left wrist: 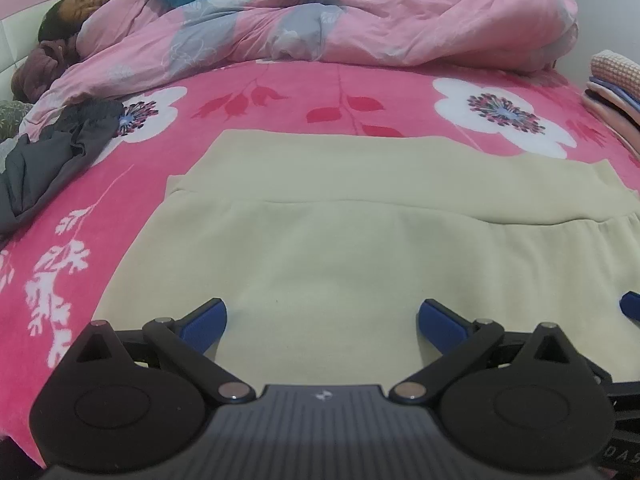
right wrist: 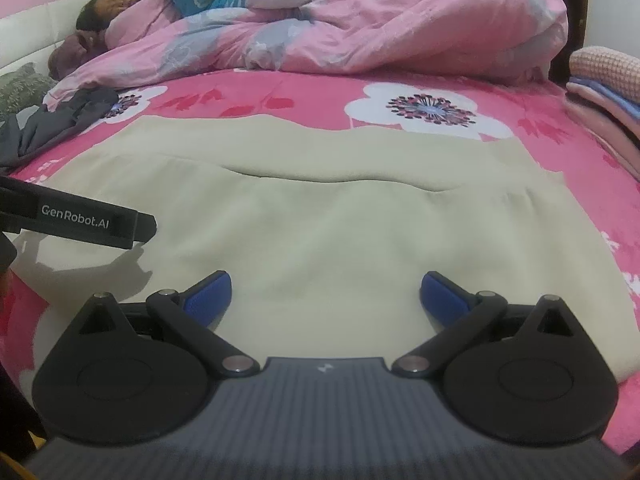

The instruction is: Fold clothes

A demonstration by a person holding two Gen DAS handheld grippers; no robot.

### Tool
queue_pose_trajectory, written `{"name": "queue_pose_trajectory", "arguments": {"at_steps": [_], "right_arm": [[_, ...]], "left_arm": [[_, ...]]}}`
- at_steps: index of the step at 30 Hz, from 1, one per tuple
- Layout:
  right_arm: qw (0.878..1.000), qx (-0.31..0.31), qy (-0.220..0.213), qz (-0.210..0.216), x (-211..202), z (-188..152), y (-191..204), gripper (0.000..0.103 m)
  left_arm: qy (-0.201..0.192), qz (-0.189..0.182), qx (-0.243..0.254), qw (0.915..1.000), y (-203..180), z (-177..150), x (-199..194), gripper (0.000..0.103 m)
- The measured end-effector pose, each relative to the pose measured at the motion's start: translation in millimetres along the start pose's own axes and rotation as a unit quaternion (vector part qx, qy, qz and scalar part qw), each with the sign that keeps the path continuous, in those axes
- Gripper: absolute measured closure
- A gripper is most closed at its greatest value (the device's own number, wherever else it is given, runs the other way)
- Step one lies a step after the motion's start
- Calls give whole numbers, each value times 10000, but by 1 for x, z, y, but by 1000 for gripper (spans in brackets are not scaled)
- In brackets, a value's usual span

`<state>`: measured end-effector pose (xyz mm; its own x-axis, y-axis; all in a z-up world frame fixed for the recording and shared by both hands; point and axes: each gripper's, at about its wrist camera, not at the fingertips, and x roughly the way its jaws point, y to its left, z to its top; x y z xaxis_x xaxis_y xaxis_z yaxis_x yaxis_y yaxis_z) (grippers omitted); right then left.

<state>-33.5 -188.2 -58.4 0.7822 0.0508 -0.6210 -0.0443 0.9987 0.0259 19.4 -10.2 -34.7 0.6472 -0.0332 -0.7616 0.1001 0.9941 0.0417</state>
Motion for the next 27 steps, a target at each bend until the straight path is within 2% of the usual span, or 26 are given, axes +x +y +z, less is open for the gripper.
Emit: {"name": "queue_pose_trajectory", "arguments": {"at_steps": [8, 27], "right_arm": [[9996, 54, 285, -22, 2, 8, -1, 1], [9994, 5, 339, -17, 0, 10, -2, 1]], "left_arm": [[54, 27, -33, 10000, 0, 1, 0, 0], [135, 25, -65, 9999, 1, 5, 1, 0]]}}
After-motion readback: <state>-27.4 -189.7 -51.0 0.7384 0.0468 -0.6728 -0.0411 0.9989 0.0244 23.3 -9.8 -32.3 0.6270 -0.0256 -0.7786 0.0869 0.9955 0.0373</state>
